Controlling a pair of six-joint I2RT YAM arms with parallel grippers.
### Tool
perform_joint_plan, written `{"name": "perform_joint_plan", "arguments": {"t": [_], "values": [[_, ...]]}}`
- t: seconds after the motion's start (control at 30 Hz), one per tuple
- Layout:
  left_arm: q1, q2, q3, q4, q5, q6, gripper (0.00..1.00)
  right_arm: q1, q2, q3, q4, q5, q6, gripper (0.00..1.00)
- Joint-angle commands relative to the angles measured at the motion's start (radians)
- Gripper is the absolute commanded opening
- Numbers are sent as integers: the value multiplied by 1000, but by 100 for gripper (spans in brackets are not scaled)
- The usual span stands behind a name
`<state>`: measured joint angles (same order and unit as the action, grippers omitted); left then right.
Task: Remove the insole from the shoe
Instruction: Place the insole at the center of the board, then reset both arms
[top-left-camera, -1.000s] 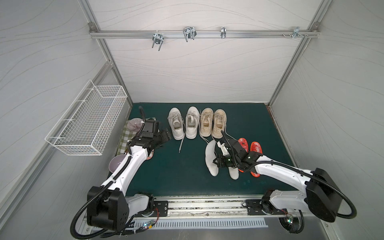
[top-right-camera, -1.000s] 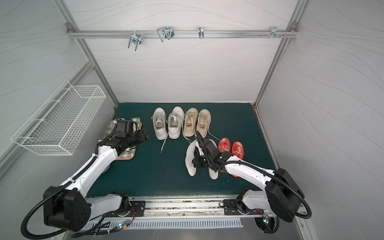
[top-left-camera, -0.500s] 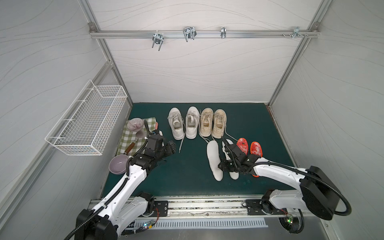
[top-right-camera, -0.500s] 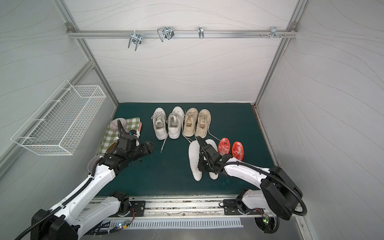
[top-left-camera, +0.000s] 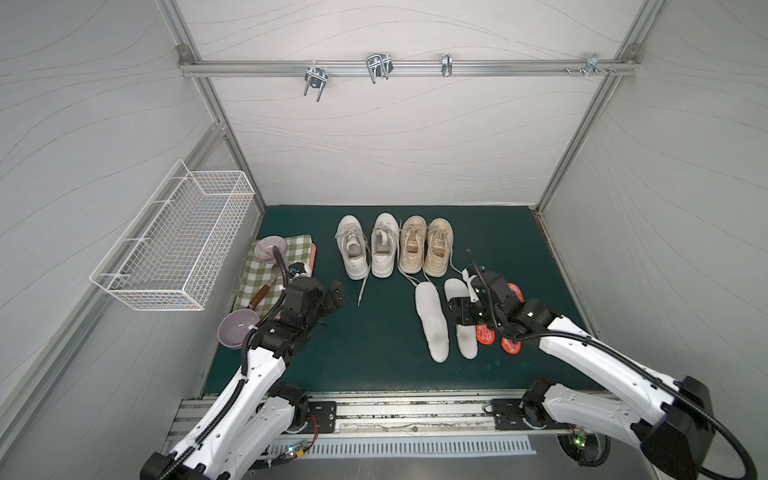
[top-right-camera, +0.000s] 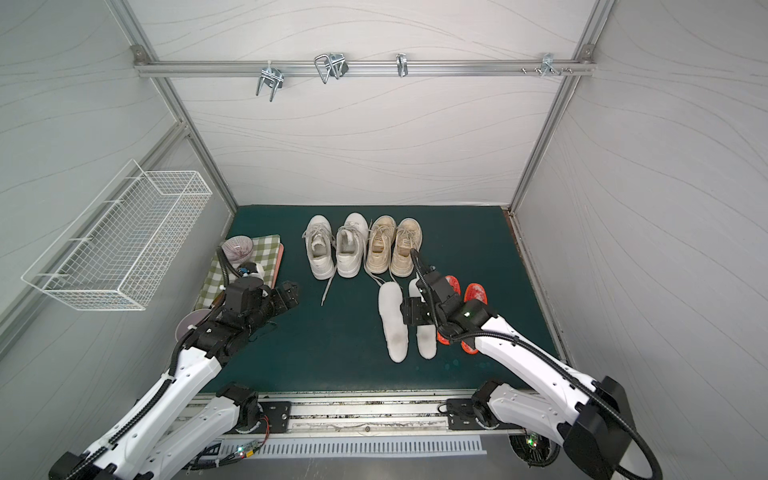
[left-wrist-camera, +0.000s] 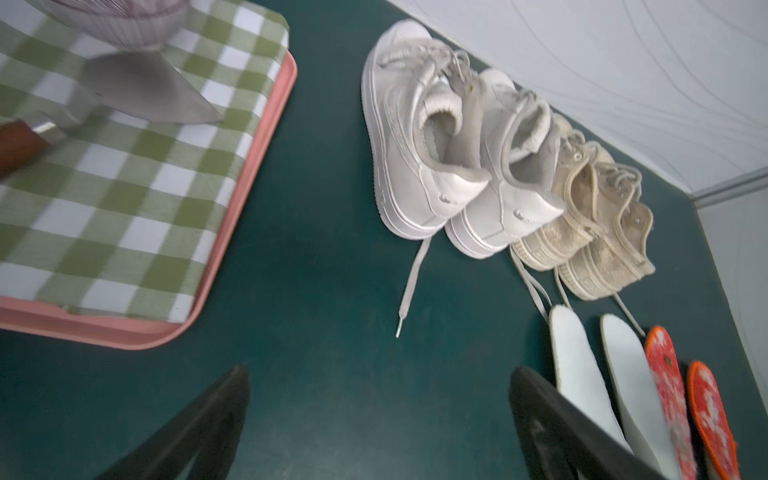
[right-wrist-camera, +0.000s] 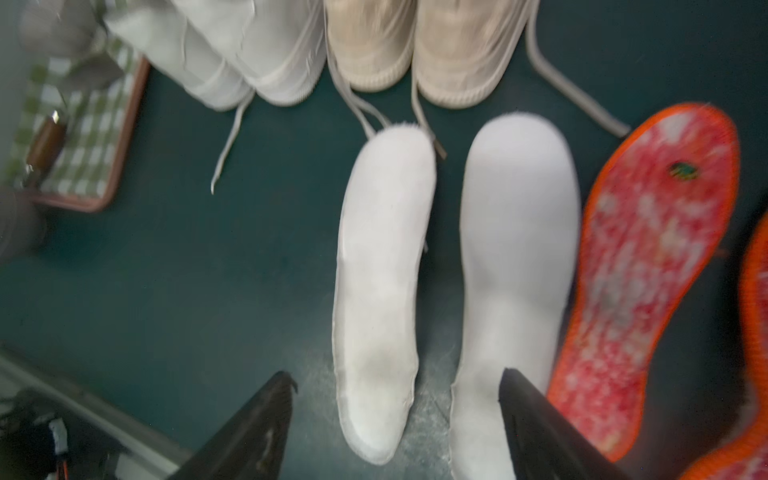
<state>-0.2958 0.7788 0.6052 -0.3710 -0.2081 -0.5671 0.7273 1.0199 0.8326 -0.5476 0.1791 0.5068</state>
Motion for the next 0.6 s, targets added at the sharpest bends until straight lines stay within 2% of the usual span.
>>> {"name": "perform_joint_plan", "arguments": {"t": [0.0,0.1,0.17,0.33,0.43,0.57], "values": [[-3,-22,15,119,-194,44,100,-78,-21,74,-83,155,-111,93],[-4,-16,-14,234,-289,104,100,-178,-19,104,-36,148,-130,99],[-3,-2,-49,338,-348,172,100,-208,-31,97,30,185,-172,99],[29,127,-139,598,-473,391,100,-240,-52,-63,371,348,-399,99],[128,234,-173,677,-377,414,100,-323,5,-139,490,333,-438,99],[200,399,-207,869,-287,511,100,-464,103,-224,652,190,-422,99]]}}
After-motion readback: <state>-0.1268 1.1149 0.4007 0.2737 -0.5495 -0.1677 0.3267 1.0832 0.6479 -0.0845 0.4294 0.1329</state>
